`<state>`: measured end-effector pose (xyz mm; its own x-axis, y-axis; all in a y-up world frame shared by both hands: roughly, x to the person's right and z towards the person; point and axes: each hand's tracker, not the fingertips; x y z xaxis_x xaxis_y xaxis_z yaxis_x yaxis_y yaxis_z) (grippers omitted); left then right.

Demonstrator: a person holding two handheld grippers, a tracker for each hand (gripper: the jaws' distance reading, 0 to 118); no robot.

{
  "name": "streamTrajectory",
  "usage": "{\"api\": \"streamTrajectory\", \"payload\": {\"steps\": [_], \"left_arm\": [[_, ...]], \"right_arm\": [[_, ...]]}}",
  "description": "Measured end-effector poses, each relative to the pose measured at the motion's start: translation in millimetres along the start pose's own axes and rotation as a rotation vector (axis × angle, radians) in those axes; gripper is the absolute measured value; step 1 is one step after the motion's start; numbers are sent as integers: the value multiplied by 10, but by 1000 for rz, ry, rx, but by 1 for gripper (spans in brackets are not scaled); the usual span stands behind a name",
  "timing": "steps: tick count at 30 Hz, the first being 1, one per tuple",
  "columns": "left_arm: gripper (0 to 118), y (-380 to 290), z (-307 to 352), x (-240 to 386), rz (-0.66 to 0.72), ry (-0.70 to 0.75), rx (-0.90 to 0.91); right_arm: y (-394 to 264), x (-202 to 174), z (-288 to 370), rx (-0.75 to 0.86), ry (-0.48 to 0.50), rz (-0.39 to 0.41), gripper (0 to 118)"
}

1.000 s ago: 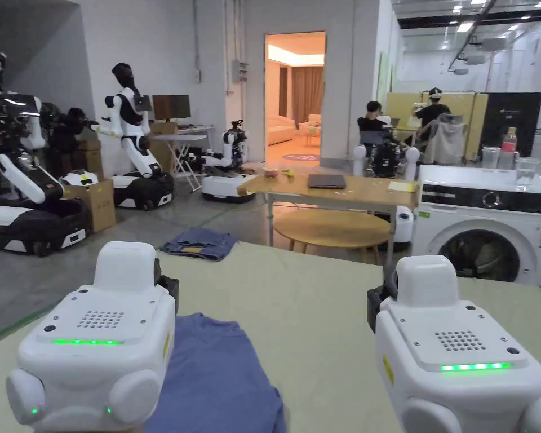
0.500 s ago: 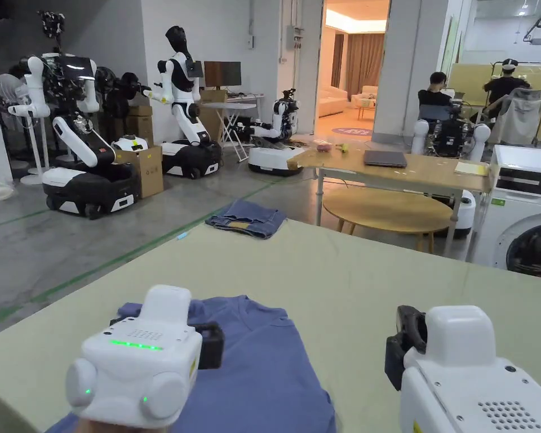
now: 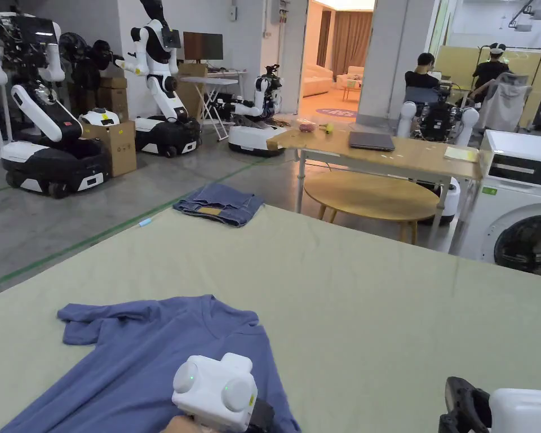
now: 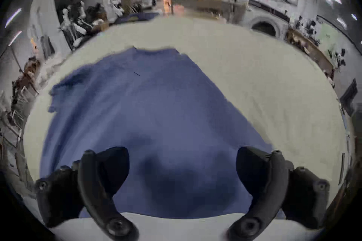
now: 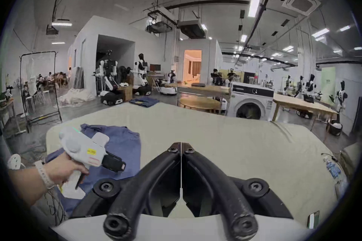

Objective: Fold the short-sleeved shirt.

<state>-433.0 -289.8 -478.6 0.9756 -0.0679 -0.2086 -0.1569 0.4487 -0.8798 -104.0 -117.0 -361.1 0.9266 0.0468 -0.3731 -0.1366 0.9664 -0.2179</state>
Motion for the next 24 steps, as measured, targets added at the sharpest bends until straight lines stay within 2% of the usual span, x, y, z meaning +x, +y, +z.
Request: {"api": "streamTrajectory", "payload": {"steps": [2,4,5,6,7,8,10,12,14,19,24], "left_arm": [[106,5,153,-93,68,-62,74],[104,-14,308,-206,86,-27,141],[88,-25,325,-246,81,11,160],[57,-46,305,-269,81,38,159],[6,-72,265,-300,86,-12,145],[0,-63,289,-306,92,-32,133],[0,-28,465,-159,52,-34,163],[0,111,799,92,85,-156,267],[0,231,1077,446,29,-200,325],[0,455,1916,1638,-102,-450,480],[0,398,2719,3036,-306,-679,554]], "right_arm": [[-22,74,11,-8,-11,3,0],[-45,166,41,-4,-22,0,0],[-49,225,50,-3,-27,-8,0],[-46,287,77,-6,-31,-21,0],[-44,351,116,-7,-35,-32,0],[-45,426,159,-5,-46,-44,0],[-38,579,280,3,-81,-56,0],[-26,758,420,8,-118,-62,0],[-3,936,596,15,-164,-72,0],[45,1390,1175,53,-272,-83,0],[26,1840,1697,65,-388,-72,0]]}}
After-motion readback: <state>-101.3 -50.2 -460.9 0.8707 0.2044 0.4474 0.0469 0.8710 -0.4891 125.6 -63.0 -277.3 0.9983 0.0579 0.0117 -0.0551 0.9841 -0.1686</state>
